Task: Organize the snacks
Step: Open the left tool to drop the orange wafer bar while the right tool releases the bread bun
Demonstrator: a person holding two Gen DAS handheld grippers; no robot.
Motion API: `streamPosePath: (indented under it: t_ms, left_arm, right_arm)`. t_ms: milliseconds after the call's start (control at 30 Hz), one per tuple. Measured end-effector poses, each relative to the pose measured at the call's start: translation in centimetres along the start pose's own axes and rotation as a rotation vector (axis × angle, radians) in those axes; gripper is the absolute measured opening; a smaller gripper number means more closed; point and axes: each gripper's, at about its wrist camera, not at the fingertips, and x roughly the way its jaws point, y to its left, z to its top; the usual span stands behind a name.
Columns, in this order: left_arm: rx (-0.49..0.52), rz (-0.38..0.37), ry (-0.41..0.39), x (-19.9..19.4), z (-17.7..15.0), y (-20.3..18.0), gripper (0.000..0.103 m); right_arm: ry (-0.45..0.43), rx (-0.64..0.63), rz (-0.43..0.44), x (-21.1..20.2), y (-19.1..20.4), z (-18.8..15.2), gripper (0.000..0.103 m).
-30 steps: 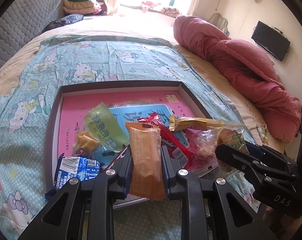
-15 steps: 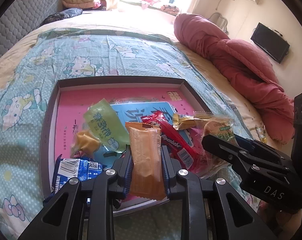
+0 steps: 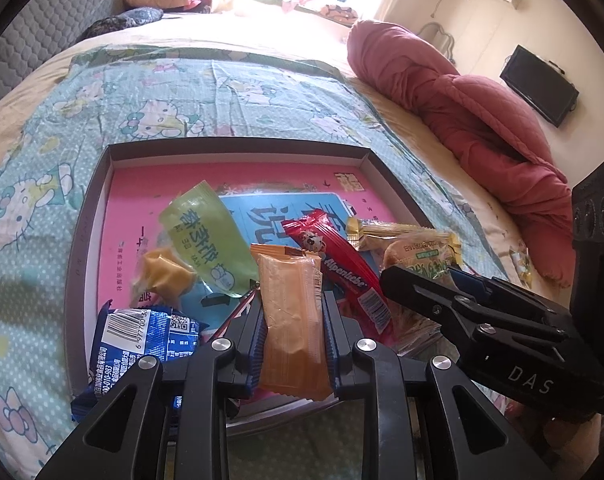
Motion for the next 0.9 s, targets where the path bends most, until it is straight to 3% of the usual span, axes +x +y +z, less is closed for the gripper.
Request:
streamPosePath:
  t_ms: [900]
  left_arm:
    - [-0.004, -0.019, 0.014, 0.03, 0.15, 0.02, 0.027]
  right_arm:
    - [0.002, 0.009, 0.003, -0.04, -0.37, -0.11, 0.047]
